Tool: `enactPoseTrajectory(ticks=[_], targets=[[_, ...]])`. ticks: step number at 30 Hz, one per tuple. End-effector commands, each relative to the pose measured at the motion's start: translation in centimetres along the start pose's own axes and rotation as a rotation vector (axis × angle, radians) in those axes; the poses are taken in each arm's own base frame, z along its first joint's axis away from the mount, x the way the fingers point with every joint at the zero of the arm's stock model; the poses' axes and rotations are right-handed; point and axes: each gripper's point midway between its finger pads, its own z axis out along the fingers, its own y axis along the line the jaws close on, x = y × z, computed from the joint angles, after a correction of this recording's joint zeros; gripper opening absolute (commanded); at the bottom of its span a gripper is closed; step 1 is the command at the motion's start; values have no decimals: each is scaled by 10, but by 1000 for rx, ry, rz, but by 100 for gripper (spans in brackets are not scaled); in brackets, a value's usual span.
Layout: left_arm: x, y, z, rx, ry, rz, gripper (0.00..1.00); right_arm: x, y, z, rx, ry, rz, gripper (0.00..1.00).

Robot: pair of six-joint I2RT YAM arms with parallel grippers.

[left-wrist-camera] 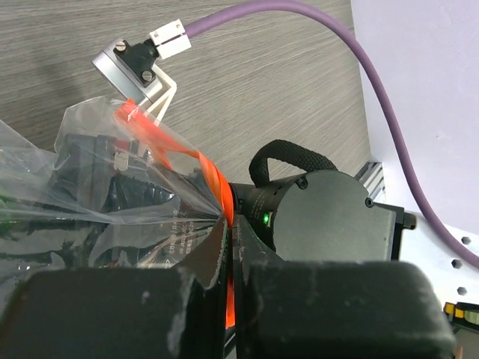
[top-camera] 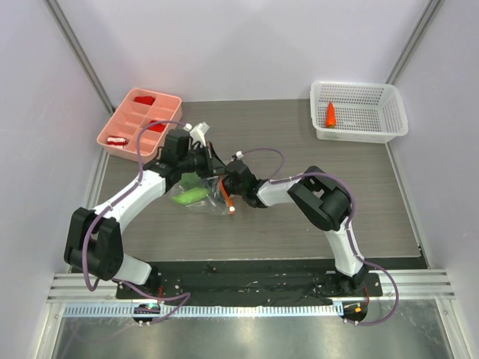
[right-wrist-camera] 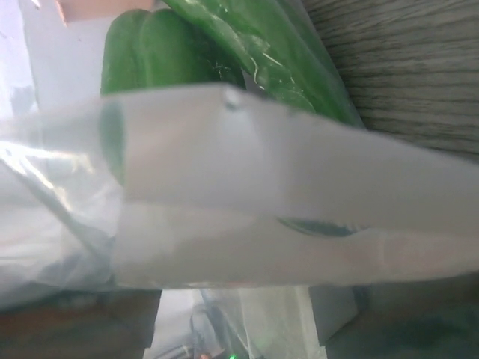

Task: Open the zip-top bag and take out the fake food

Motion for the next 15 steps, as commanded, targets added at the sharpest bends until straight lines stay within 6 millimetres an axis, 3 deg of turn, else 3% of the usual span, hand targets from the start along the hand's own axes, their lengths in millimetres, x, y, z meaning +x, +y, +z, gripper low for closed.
enactPoseTrajectory(ticks=[1, 3, 6, 7, 9, 11, 13, 14, 15], targets=[[-8, -25, -6, 74, -5, 45, 0, 7, -32, 12, 59, 22, -7, 66], [-9, -24, -6, 68, -8, 47, 0, 4, -34, 13, 62, 10, -5, 54], [-10, -21, -7, 47, -16, 51, 0, -5, -38, 4, 77, -51, -48, 29], [-11, -19, -8, 34, -24, 51, 0, -9, -27, -3, 61, -73, -71, 24], [-11, -17, -10, 20, -32, 48, 0, -15, -26, -13, 51, -107, -146, 10], [-15, -15, -11, 0, -51, 50, 0, -21, -7, -27, 17, -143, -212, 8], [-17, -12, -15, -17, -70, 49, 0, -24, -1, -38, 16, -159, -294, 6], [-20, -8, -16, -33, -84, 45, 0, -28, 13, -48, -7, -175, -320, 6], [-21, -7, -17, -40, -90, 43, 0, -33, 10, -53, 18, -206, -360, 4]])
